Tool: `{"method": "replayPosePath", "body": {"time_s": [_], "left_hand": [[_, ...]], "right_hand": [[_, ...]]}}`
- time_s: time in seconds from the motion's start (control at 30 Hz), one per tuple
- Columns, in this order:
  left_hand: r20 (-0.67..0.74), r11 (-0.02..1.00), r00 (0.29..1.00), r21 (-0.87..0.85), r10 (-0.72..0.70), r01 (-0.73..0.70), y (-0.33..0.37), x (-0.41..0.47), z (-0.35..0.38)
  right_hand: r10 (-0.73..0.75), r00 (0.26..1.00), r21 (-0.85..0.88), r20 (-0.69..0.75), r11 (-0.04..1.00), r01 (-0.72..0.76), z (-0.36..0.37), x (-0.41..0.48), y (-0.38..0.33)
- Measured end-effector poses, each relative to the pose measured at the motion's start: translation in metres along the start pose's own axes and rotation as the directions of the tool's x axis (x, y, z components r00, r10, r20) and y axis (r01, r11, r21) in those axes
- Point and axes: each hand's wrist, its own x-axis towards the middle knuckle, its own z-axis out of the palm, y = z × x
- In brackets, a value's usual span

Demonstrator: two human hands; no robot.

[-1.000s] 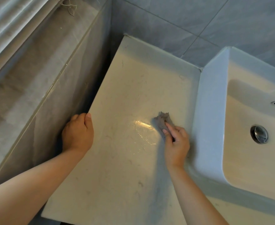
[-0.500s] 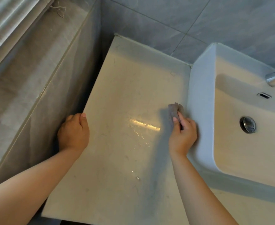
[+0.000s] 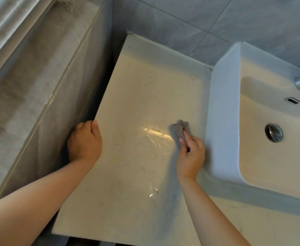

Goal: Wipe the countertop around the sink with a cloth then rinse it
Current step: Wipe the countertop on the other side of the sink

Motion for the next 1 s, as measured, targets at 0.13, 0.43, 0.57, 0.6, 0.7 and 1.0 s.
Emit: {"method": "replayPosePath", "body": {"time_s": [0.13,0.43,0.57,0.6,0.7,1.0], "left_hand": [[0.001,1.0,1.0,-0.004,0.004,-0.004,0.0,-0.001,-0.001],[0.009,1.0,1.0,-0.009,0.011,-0.011,0.003,-0.002,-0.003],[0.0,1.0,1.0,-0.001,0.014,-0.014,0.001,-0.001,-0.002],[-0.004,1.0,1.0,-0.001,0.015,-0.015,0.001,-0.001,-0.001],[-0.008,1.0,1.0,0.005,0.006,-0.006,0.0,-0.001,0.0],[0.076,0.983,0.997,-0.178,-0.03,0.043,-0.006,-0.003,-0.008]], "right_hand": [[-0.089,0.991,0.029,0.104,0.996,0.086,-0.002,-0.046,-0.016],[0.087,0.996,0.221,0.031,0.971,-0.092,-0.027,-0.009,-0.033],[0.082,0.996,0.03,-0.035,0.996,-0.081,-0.016,0.034,-0.007],[0.086,0.996,0.005,-0.033,0.996,-0.086,-0.011,0.037,-0.002],[0.09,0.994,-0.005,-0.06,0.996,-0.091,0.0,0.035,0.005],[-0.079,0.995,0.031,0.066,0.997,0.077,0.009,-0.021,-0.009]]}}
